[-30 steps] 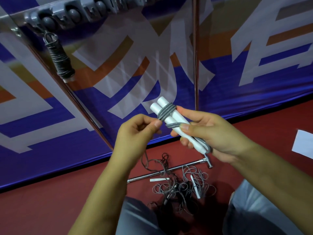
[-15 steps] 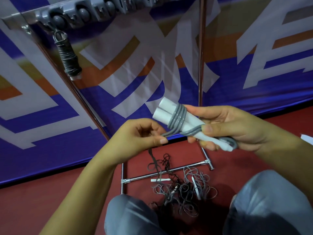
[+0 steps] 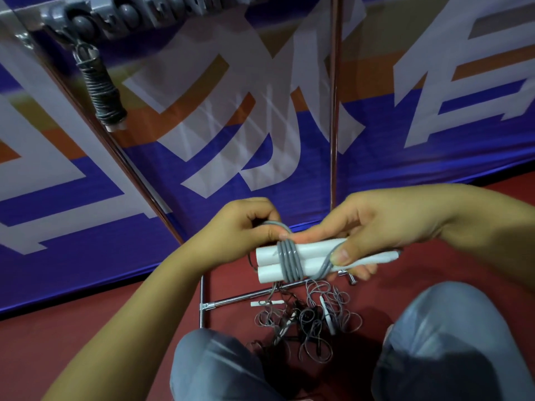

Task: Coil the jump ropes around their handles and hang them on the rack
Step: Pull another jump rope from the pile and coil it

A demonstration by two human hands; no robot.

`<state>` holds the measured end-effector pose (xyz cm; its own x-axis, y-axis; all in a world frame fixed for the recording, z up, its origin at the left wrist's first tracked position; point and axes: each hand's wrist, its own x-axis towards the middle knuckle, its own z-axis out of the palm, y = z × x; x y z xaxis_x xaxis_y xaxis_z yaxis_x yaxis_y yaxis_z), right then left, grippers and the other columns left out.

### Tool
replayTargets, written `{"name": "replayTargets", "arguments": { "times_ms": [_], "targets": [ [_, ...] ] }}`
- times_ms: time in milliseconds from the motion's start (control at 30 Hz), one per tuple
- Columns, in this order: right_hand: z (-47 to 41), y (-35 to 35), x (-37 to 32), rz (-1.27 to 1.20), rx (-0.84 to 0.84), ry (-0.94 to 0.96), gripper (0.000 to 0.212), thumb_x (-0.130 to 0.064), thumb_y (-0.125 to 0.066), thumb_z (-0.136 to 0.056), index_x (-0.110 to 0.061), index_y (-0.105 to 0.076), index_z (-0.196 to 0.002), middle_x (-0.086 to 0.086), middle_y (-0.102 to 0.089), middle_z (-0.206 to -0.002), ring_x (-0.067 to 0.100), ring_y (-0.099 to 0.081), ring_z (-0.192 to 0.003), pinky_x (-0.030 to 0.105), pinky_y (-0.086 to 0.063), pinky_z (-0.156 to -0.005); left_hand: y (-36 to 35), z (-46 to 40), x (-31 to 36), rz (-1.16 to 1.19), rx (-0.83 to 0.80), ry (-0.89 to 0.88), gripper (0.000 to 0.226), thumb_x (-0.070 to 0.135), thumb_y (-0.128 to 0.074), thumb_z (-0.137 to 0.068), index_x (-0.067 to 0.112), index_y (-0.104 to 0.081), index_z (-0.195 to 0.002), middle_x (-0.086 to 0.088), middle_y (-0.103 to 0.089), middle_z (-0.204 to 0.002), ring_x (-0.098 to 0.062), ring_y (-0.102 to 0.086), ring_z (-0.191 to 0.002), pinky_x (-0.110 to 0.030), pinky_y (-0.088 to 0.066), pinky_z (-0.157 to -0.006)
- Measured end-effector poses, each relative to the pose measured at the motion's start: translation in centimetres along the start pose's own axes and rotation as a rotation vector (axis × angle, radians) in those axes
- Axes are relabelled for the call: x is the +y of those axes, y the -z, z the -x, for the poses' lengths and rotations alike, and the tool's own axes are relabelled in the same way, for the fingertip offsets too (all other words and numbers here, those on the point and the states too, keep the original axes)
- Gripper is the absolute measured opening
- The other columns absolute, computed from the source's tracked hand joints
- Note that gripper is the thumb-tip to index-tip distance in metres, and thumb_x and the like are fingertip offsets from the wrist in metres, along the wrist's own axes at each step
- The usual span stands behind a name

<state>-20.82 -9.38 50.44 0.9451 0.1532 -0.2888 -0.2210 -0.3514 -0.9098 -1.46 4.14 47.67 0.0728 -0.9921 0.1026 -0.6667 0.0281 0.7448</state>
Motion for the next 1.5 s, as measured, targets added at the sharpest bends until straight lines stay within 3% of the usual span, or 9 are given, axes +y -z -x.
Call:
{"name": "replayTargets", "arguments": {
  "times_ms": [200,400,567,700,867,1033,1167,1367,1500],
  "targets": [
    [-2.2,-1.8,0.7,0.322,0.125,-0.212,0.054,-0.009,-0.054,-0.093,-0.035,-0.044,-0.14,-0.001,-0.065,-0.081,0.008,-0.063,-0.059,0.031,-0.056,-0.068,-0.7,-0.1,-0.1,0.218,-0.063,0.241,0.025,0.042,-0.067,-0.074,0.017,-0.062,-0.068,-0.028,-0.046,-0.065,-0.031,-0.041,-0.057,-0.047,-0.039,-0.054],
    [-2.3,-2.4,1.9,0.23,0.285,-0.222,0.053,-0.012,-0.057,-0.092,-0.044,-0.049,-0.133,-0.014,-0.063,-0.075,0.01,-0.065,-0.062,0.029,-0.057,-0.065,-2.4,1.1,1.1,-0.126,0.066,0.192,0.03,0.028,-0.082,-0.071,0.024,-0.052,-0.073,0.007,-0.05,-0.077,-0.001,-0.046,-0.061,-0.018,-0.038,-0.057],
    [-2.5,-3.4,2.6,0.177,0.414,-0.203,0.048,-0.017,-0.059,-0.091,-0.048,-0.049,-0.126,-0.005,-0.068,-0.087,0.022,-0.068,-0.07,0.041,-0.058,-0.071,-3.0,1.4,1.2,-0.16,0.18,0.185,0.029,0.024,-0.078,-0.075,0.027,-0.049,-0.076,0.008,-0.046,-0.079,0.003,-0.045,-0.066,-0.011,-0.036,-0.06],
    [-2.3,-3.4,2.6,0.195,0.456,-0.197,0.039,-0.024,-0.06,-0.091,-0.039,-0.039,-0.12,0.006,-0.068,-0.082,0.021,-0.068,-0.068,0.043,-0.057,-0.069,-2.9,1.4,1.3,-0.168,0.25,0.11,0.02,0.014,-0.075,-0.078,0.016,-0.056,-0.081,0.008,-0.045,-0.08,0.002,-0.045,-0.07,-0.01,-0.036,-0.064],
    [-2.2,-2.9,2.1,0.151,0.534,-0.153,0.064,-0.023,-0.062,-0.091,-0.043,-0.028,-0.141,-0.004,-0.069,-0.088,0.012,-0.068,-0.073,0.017,-0.049,-0.059,-3.7,1.4,1.1,-0.304,0.4,-0.084,0.012,0.012,-0.066,-0.083,0.013,-0.054,-0.081,0.011,-0.041,-0.079,-0.005,-0.044,-0.074,-0.013,-0.036,-0.063],
    [-2.3,-3.1,2.4,0.006,0.63,-0.072,0.06,-0.014,-0.061,-0.091,-0.034,-0.038,-0.142,0.004,-0.071,-0.094,0.023,-0.07,-0.076,0.031,-0.056,-0.071,-4.5,1.5,0.9,-0.4,0.505,-0.185,0.008,0.023,-0.054,-0.087,0.021,-0.048,-0.092,0.005,-0.042,-0.086,-0.011,-0.042,-0.067,-0.03,-0.039,-0.057],
    [-2.5,-3.1,2.9,0.003,0.695,-0.056,0.06,-0.014,-0.061,-0.091,-0.034,-0.038,-0.142,0.005,-0.071,-0.09,0.007,-0.065,-0.062,0.021,-0.05,-0.059,-4.6,1.0,1.1,-0.433,0.541,-0.109,0.015,0.03,-0.06,-0.086,0.016,-0.055,-0.088,0.008,-0.043,-0.08,-0.011,-0.042,-0.066,-0.023,-0.037,-0.056],
    [-2.4,-2.3,3.2,0.099,0.848,-0.088,0.059,-0.016,-0.059,-0.093,-0.039,-0.036,-0.142,-0.017,-0.059,-0.08,0.009,-0.064,-0.065,0.028,-0.056,-0.073,-4.5,-0.7,3.0,0.378,0.358,0.376,0.041,0.043,-0.045,-0.096,0.013,-0.072,-0.088,-0.001,-0.072,-0.078,-0.003,-0.046,-0.052,-0.015,-0.037,-0.051],
    [-1.8,-1.5,2.6,0.228,0.864,-0.108,0.06,-0.016,-0.059,-0.093,-0.042,-0.035,-0.141,-0.004,-0.066,-0.088,0.023,-0.067,-0.075,0.042,-0.055,-0.077,-3.2,-1.9,2.5,0.911,0.039,0.54,0.037,0.038,-0.049,-0.089,0.008,-0.068,-0.096,-0.01,-0.073,-0.085,-0.005,-0.043,-0.044,-0.013,-0.033,-0.04]
  ]
}}
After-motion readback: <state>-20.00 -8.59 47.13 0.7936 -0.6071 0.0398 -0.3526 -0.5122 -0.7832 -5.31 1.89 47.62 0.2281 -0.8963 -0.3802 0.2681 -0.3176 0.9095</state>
